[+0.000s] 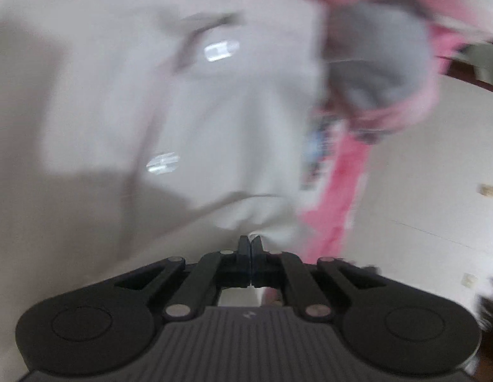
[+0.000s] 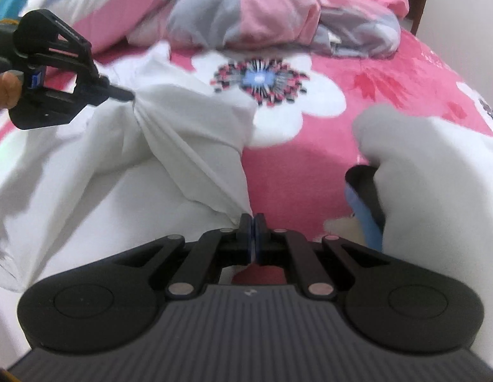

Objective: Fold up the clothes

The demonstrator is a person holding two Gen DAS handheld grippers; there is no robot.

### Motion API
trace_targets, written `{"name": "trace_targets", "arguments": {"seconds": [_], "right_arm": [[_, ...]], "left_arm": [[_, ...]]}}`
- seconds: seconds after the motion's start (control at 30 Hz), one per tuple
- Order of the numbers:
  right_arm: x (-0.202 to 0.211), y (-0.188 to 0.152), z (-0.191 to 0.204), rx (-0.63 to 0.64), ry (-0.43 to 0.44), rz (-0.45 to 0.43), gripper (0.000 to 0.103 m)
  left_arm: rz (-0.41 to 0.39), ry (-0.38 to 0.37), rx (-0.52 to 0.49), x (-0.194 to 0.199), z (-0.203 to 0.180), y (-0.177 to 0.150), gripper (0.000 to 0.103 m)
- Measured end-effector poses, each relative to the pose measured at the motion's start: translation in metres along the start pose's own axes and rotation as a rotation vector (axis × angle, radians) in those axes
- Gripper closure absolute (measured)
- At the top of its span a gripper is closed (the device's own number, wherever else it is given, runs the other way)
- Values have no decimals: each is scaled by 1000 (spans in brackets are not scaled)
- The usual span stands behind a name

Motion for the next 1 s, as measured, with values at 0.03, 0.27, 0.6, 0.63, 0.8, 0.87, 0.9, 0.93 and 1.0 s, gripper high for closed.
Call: {"name": "trace_targets", "arguments": {"seconds": [0.03, 0.27, 0.6, 0.63, 0.8, 0.87, 0.9, 0.93, 1.0], "right_arm": [[-1, -1, 0, 8, -5, 6, 102], [15, 12, 0, -5, 31, -62, 100], [6, 51, -20, -266, 84, -118, 70], [0, 50, -20, -282, 78, -101, 70], [-32, 36, -7, -316, 118, 20, 75], [-33, 34, 2, -293, 149, 12, 96], [-31, 36, 9, -241, 163, -16, 96], [-28, 38, 16, -188, 178, -44, 96], [-20, 40, 31, -74, 208, -108, 96]], "left_arm": [[11, 34, -6, -3, 5, -2, 103], [-68, 182, -463, 11, -44, -26, 61], [-116, 210, -842, 25, -117, -51, 63], [-116, 207, -866, 23, -123, -53, 63], [-92, 186, -985, 0, -144, -69, 58], [-80, 192, -1052, -13, -151, -76, 56], [-74, 192, -1081, -19, -154, -79, 56], [-74, 197, -1097, -23, -155, -80, 56], [-77, 210, -1128, -31, -158, -81, 56]]}}
Point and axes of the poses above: each gripper's, at about its wrist camera, not at the fingertips, and x roughly against the way its jaws point, z to its left, y to its top, the point moved 7 cm from there along -x, roughly the way its jaws point, and after that the axes turned 14 degrees about -z, right-handed, at the moved point
